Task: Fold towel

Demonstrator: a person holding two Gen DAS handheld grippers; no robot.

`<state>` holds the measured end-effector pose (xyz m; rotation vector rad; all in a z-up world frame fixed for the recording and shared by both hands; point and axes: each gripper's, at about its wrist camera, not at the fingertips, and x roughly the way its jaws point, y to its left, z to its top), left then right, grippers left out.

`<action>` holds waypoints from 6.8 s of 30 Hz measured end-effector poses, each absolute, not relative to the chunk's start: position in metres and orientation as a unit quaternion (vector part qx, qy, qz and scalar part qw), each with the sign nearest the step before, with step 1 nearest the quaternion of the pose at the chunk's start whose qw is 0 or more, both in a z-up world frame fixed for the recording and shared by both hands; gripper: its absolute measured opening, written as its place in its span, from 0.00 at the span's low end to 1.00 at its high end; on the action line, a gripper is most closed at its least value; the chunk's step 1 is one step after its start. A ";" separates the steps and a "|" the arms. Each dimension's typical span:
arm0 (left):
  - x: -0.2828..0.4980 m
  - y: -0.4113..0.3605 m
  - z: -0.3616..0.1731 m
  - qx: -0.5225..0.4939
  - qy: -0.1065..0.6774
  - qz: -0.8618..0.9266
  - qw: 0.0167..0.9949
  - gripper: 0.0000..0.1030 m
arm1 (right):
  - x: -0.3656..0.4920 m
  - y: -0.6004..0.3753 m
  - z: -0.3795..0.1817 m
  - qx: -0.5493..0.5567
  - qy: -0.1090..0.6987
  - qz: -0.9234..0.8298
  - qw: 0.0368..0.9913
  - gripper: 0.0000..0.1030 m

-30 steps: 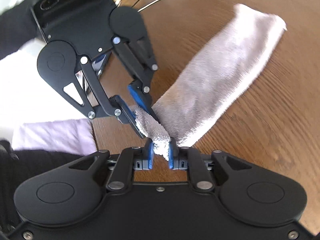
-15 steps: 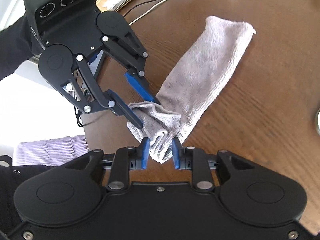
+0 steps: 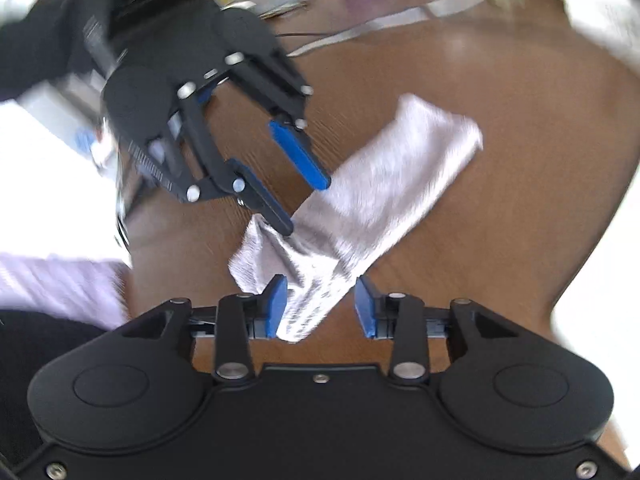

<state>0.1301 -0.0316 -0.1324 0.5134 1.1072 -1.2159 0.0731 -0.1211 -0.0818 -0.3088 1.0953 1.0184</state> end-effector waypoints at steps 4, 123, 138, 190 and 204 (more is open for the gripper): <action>0.120 -0.032 -0.123 0.257 0.476 -0.543 0.642 0.39 | 0.053 -0.097 -0.065 -0.205 0.438 0.515 0.708 0.69; 0.053 -0.055 -0.131 0.373 0.412 -0.550 0.623 0.93 | -0.006 -0.082 -0.080 -0.313 0.412 0.548 0.658 0.57; 0.165 -0.071 -0.157 0.354 0.474 -0.567 0.574 0.65 | 0.132 -0.080 -0.113 -0.302 0.476 0.516 0.645 0.55; 0.102 -0.066 -0.130 0.449 0.358 -0.555 0.602 0.40 | 0.049 -0.080 -0.083 -0.374 0.372 0.547 0.650 0.11; 0.103 -0.068 -0.137 0.434 0.369 -0.586 0.576 0.16 | 0.042 -0.080 -0.082 -0.385 0.367 0.551 0.643 0.10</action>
